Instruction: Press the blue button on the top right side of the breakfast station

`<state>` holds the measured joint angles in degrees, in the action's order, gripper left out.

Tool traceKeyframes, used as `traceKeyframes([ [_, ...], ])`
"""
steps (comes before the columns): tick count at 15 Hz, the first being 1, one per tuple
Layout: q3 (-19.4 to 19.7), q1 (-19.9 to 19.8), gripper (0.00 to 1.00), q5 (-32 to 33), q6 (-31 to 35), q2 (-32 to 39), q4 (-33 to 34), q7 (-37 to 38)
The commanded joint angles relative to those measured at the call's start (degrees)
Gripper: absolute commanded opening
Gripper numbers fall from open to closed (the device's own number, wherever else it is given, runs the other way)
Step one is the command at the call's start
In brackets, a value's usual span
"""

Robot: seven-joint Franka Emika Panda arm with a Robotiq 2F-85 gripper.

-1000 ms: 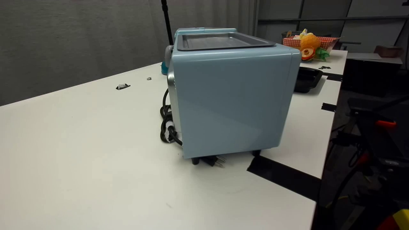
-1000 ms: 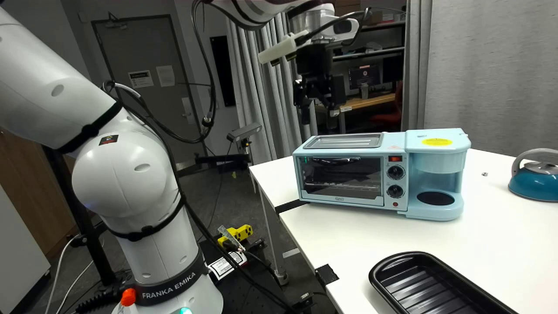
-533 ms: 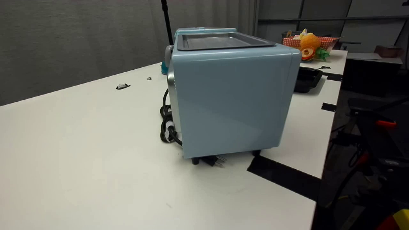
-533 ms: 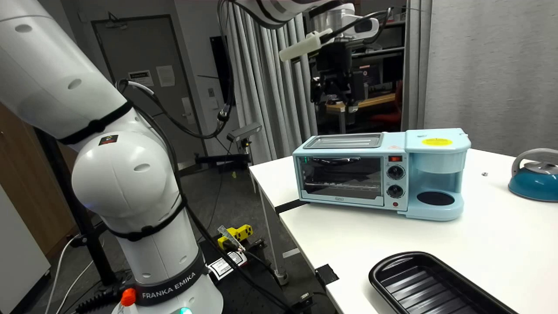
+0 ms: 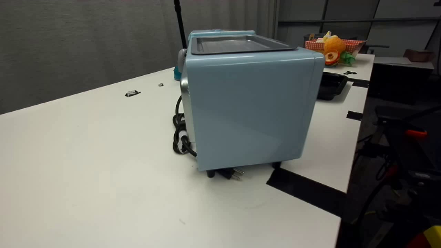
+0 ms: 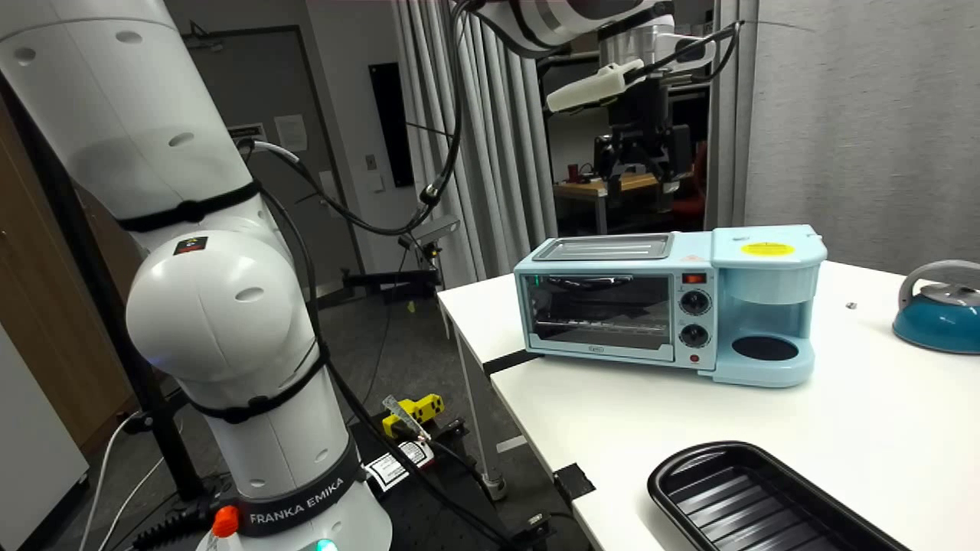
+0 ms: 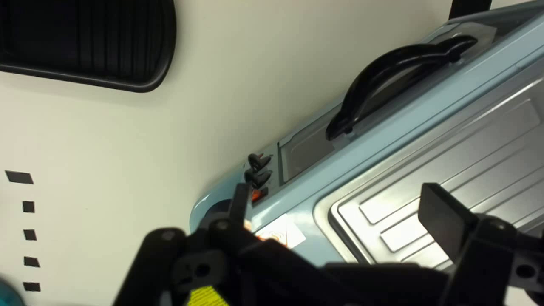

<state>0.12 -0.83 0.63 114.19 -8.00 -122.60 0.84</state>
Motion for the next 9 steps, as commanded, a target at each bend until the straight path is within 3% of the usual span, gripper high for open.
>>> traceKeyframes([
  [1, -0.24, 0.18, 1.00, 0.67, -0.53, 7.74, 8.42, 2.48],
  [9, 0.56, 0.21, 1.00, 2.07, -1.67, 19.16, 22.53, 4.55],
])
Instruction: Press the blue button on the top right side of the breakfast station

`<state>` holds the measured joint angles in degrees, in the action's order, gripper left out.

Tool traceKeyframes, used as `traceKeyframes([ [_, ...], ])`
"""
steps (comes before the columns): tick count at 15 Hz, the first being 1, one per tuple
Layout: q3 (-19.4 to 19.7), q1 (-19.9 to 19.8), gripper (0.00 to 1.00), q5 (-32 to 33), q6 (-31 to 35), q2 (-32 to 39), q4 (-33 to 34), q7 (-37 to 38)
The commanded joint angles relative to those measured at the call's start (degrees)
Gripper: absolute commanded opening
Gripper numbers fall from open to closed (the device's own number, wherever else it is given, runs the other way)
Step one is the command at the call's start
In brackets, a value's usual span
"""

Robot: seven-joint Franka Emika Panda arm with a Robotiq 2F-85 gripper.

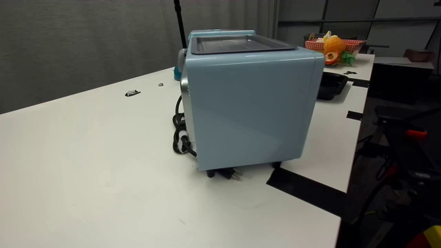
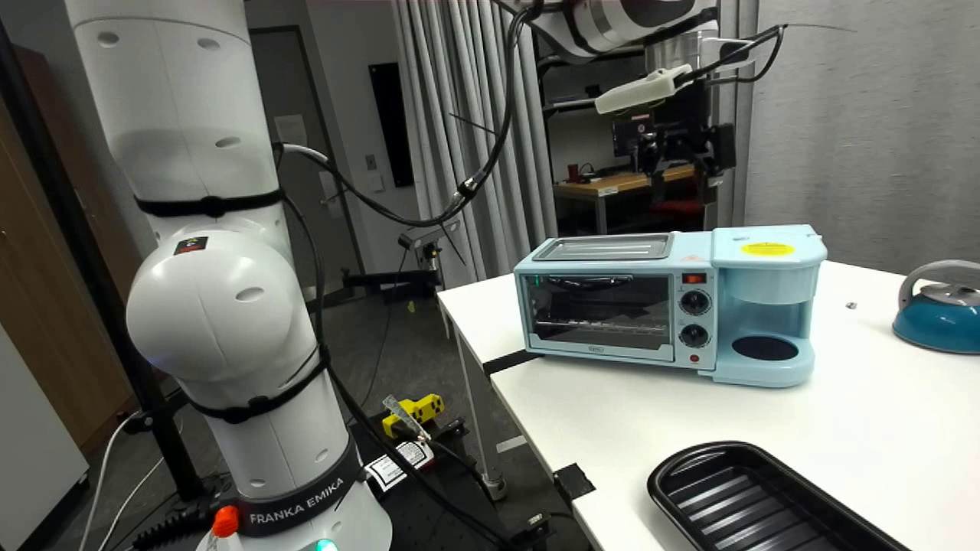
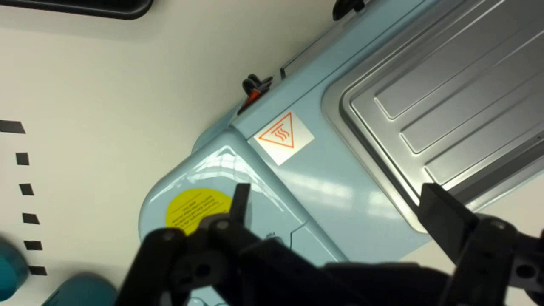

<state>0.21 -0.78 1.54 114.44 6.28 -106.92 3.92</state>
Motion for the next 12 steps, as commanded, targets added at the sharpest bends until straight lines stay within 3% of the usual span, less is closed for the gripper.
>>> traceKeyframes([
  [1, 0.59, 0.17, 1.00, 1.32, -2.10, 5.97, 8.23, 1.56],
  [3, 0.81, 0.22, 1.00, 1.39, -2.31, 7.63, 10.37, 1.64],
  [4, 0.62, 0.15, 1.00, 0.36, -0.25, 4.81, 5.85, 0.54],
  [12, 0.87, 0.13, 1.00, 0.86, -0.52, 6.99, 8.55, 0.55],
])
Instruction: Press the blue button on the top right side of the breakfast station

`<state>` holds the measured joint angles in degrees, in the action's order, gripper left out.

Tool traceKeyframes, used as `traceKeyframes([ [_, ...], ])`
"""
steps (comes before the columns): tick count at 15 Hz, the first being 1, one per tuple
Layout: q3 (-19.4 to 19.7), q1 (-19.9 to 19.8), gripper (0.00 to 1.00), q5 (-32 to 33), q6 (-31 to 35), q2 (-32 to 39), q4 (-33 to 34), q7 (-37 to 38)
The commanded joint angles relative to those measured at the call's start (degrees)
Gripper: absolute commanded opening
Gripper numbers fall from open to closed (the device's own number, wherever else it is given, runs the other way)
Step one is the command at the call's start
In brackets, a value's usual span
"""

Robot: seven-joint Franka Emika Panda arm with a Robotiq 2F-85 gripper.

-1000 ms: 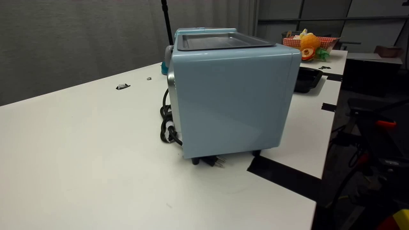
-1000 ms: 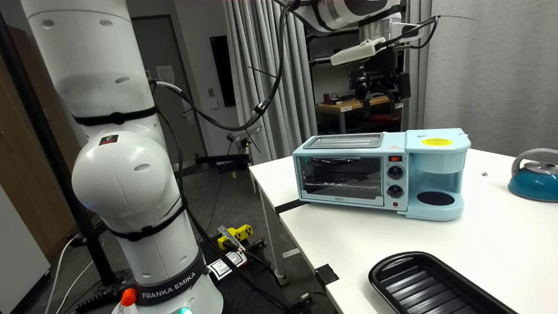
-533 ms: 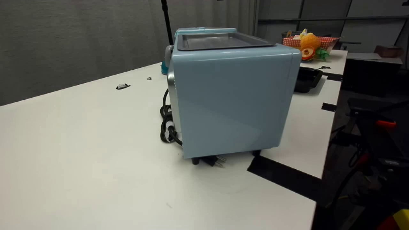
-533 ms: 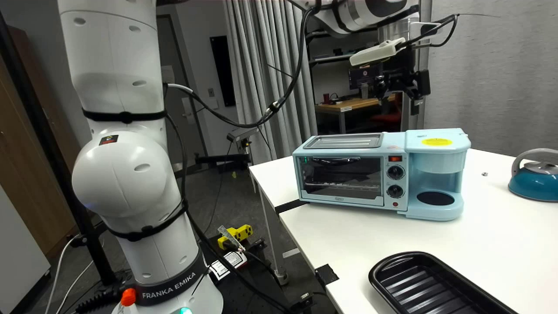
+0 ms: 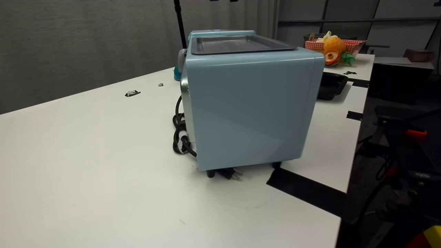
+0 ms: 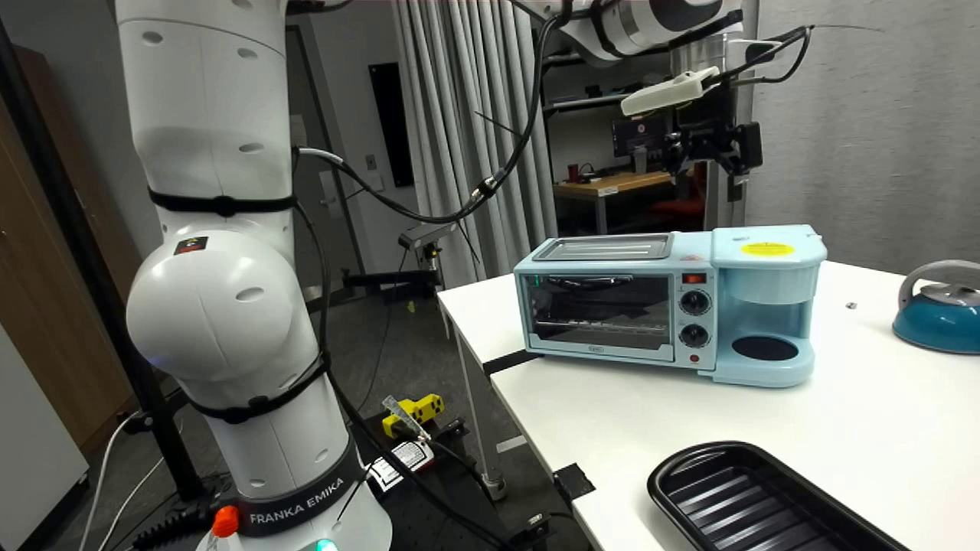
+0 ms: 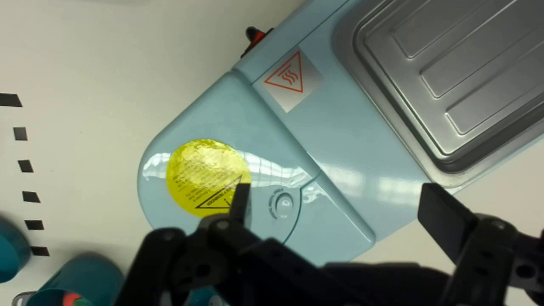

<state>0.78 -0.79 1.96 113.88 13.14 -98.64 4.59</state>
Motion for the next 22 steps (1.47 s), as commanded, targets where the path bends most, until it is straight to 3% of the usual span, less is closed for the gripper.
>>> traceKeyframes([
  [1, 0.32, 0.19, 1.00, 0.65, 0.15, 0.35, 0.49, -0.03],
  [9, 0.35, 0.46, 1.00, 0.90, 1.10, 2.51, 2.18, 0.95],
  [10, 0.38, 0.45, 0.96, 0.88, 1.20, 2.79, 2.33, 0.98],
  [11, 0.41, 0.42, 0.74, 0.83, 1.38, 3.13, 2.61, 1.00],
  [14, 0.50, 0.38, 0.62, 0.77, 1.66, 4.11, 3.79, 1.16],
  [22, 1.01, 0.21, 0.00, 0.55, 1.29, 6.87, 7.02, 1.53],
])
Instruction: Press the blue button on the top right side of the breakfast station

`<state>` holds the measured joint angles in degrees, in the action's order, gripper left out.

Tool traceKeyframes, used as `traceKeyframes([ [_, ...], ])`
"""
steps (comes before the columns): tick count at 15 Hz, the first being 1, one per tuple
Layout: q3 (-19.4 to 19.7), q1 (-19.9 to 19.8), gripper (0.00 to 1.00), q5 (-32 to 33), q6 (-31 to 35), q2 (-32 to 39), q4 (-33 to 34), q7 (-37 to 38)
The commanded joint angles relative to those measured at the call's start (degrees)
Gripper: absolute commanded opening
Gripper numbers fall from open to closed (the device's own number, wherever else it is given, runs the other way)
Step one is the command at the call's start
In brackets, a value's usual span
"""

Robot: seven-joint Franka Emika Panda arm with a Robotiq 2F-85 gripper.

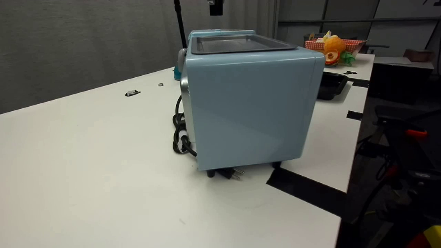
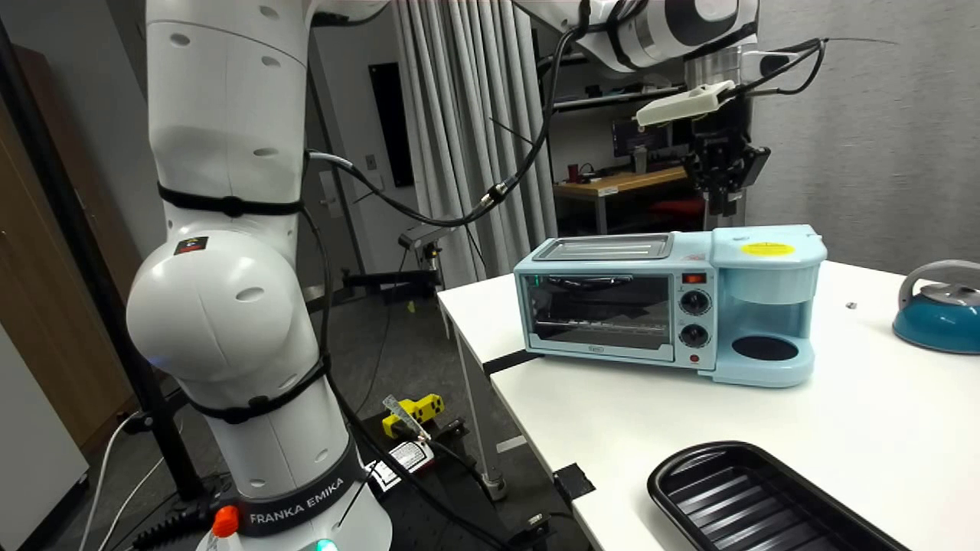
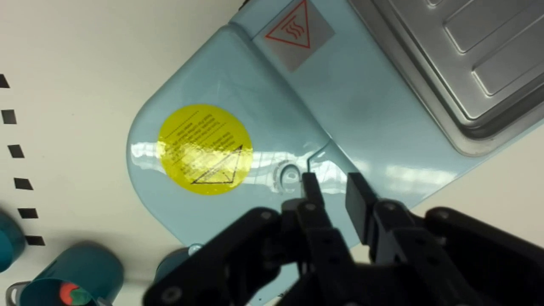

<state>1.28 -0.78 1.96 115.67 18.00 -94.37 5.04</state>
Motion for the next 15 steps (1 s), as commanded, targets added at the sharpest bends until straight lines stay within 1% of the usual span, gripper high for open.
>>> traceKeyframes([
  [1, 0.66, 0.03, 0.00, 0.46, -0.80, 2.45, 3.43, 0.90],
  [8, 1.53, -0.06, 0.00, 0.66, -0.94, 4.92, 5.30, 1.03],
  [15, 1.67, 0.15, 0.00, 0.82, -1.29, 6.28, 4.74, 1.13],
])
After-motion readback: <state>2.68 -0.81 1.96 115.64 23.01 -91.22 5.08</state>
